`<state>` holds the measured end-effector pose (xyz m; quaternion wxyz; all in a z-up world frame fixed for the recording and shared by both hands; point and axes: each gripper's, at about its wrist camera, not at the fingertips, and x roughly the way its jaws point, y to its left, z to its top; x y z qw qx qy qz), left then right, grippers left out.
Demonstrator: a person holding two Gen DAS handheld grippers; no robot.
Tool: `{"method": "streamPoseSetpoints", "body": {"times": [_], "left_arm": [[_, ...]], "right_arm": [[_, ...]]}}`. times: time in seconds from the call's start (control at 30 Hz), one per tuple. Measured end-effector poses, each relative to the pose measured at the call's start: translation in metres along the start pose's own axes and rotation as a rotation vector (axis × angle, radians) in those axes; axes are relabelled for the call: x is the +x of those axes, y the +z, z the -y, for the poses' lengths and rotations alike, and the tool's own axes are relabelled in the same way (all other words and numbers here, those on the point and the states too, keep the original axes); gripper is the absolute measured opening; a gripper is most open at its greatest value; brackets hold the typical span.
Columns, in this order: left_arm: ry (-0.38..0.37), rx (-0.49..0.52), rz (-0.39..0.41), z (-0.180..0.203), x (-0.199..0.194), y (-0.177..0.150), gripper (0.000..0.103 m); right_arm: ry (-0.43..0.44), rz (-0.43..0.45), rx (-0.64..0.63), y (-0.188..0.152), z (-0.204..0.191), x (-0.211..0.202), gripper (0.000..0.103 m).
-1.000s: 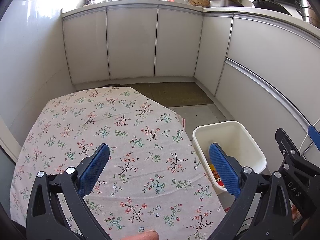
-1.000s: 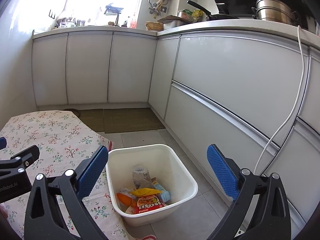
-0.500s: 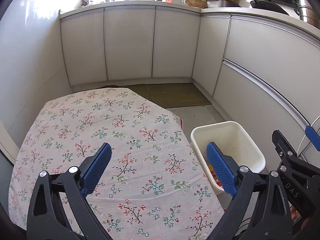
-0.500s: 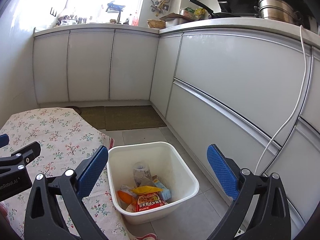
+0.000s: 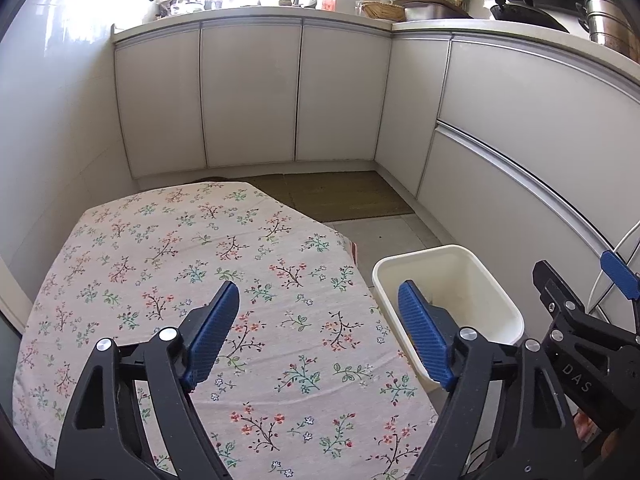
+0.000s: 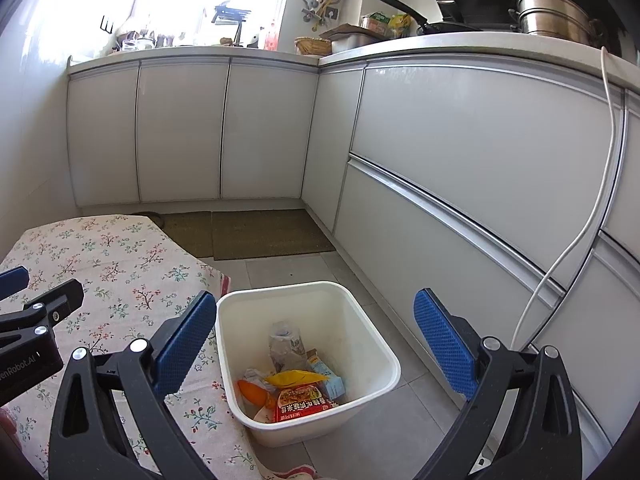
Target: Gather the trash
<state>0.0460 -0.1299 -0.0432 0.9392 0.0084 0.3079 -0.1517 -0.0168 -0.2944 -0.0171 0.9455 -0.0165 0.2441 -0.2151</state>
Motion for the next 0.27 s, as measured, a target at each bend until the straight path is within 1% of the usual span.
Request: {"method": "streamPoseSetpoints", "body": {"times": [0.1,0.13,0.17,0.2,0.27], "left_arm": [[0.012,-0.017,-0.015,-0.0025,0.0015,0.0012,0.092],[0.016,-0.022,-0.019,-0.0033,0.0019,0.0017,0.094],[0.022,-0.024,-0.022,-0.0036,0.0023,0.002,0.096],[0.034,-0.028,-0.025,-0.0041,0.0026,0.0022,0.096],[0.034,-0.037,-0.034,-0.0053,0.0034,0.0021,0.096]], "right_arm": [[0.0,0.0,0.0,0.0001,0.0,0.0001,0.096],[0.001,-0.001,0.0,0.0,-0.0002,0.0001,0.096],[0.003,-0.002,0.001,-0.0002,-0.0001,0.0002,0.096],[0.004,-0.002,0.001,-0.0003,-0.0003,0.0003,0.096],[0.006,0.0,0.002,-0.0003,0.0003,0.0001,0.096]]}}
